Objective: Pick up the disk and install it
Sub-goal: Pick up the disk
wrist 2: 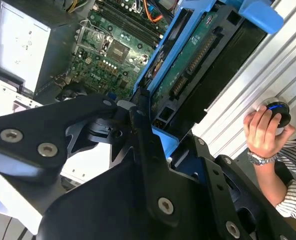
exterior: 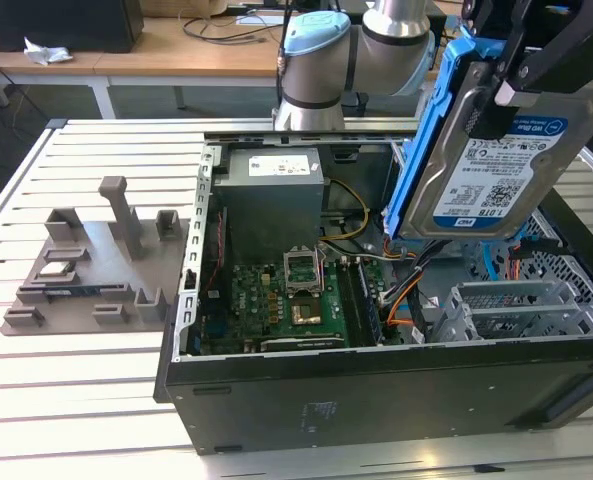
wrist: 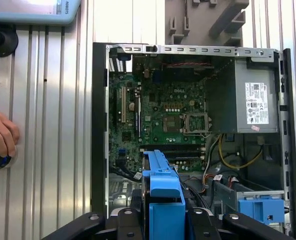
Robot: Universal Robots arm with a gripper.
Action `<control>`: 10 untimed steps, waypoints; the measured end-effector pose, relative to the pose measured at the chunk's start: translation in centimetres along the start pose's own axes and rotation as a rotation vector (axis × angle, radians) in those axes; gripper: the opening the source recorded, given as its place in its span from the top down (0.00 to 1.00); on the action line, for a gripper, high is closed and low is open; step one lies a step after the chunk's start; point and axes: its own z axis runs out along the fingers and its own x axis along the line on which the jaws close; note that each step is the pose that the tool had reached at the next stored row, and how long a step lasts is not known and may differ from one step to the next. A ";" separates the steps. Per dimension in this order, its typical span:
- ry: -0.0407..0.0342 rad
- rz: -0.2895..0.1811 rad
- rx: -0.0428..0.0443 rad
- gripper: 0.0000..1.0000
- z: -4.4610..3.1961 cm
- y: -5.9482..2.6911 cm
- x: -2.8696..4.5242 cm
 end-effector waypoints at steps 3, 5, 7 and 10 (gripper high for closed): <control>0.0001 0.000 0.0000 0.63 0.16 -0.01 0.22; 0.0002 0.000 0.0000 0.63 0.25 -0.03 0.36; 0.0001 0.000 0.0000 0.63 0.35 -0.03 0.51; 0.0001 0.000 0.0000 0.63 0.50 -0.05 0.71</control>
